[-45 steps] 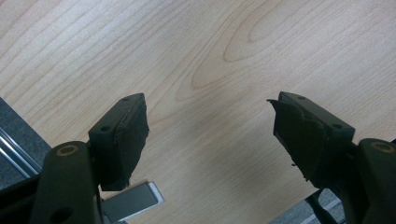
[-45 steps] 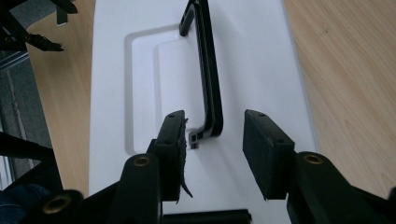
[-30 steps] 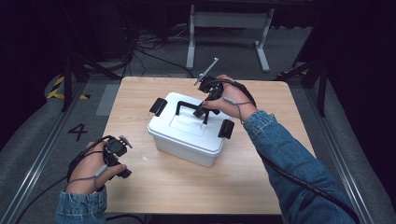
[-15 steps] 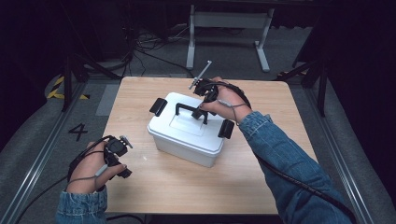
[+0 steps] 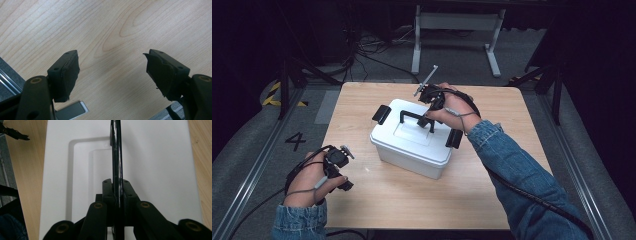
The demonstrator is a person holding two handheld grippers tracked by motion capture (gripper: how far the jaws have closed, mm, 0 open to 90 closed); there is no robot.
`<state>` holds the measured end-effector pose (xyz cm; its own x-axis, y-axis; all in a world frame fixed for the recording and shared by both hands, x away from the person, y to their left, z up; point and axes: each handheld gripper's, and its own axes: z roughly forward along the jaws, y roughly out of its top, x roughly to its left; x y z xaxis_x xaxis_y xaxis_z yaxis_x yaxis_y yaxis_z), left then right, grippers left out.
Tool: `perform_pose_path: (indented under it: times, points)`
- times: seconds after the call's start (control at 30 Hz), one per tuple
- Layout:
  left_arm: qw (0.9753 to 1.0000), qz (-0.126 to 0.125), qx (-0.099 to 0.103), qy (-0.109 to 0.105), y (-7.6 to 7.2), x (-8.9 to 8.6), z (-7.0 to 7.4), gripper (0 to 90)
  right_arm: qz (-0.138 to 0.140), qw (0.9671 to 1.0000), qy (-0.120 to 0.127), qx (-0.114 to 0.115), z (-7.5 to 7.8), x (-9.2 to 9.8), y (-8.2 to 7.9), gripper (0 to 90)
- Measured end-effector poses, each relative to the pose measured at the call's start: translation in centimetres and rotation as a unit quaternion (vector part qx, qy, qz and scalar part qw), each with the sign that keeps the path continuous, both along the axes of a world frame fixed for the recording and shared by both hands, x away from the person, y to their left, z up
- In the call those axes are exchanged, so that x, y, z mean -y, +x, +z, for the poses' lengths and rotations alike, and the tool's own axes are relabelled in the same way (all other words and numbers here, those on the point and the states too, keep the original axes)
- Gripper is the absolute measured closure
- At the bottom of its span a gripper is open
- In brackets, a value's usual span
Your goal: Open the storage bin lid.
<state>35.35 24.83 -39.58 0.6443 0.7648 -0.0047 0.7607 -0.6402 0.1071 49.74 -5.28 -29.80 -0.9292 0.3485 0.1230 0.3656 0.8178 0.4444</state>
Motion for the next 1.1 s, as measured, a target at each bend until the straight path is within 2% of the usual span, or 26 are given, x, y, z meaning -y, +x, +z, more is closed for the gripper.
perform_pose_path:
  times: [0.3,0.57,0.6,0.67,1.1]
  points:
    - [1.0,0.003,0.001,-0.003,0.0,-0.1,-0.1,27.2,-0.002,0.9996,0.027,0.01,2.3,0.6,-0.2,84.2]
    - [1.0,0.003,-0.001,-0.003,0.0,0.1,-0.1,27.2,-0.002,0.9989,0.039,0.025,4.0,1.7,-0.6,84.1]
    - [1.0,0.001,0.002,0.004,0.0,0.1,0.0,27.2,-0.005,0.9988,0.041,0.027,4.3,1.8,-0.7,84.2]
    - [1.0,0.002,-0.004,-0.001,0.1,0.1,-0.1,27.2,-0.006,0.9984,0.049,0.029,5.0,2.4,-0.8,84.2]
    - [1.0,-0.001,-0.004,-0.001,0.1,0.2,-0.2,27.2,-0.011,0.9976,0.058,0.036,6.5,3.9,-0.9,84.2]
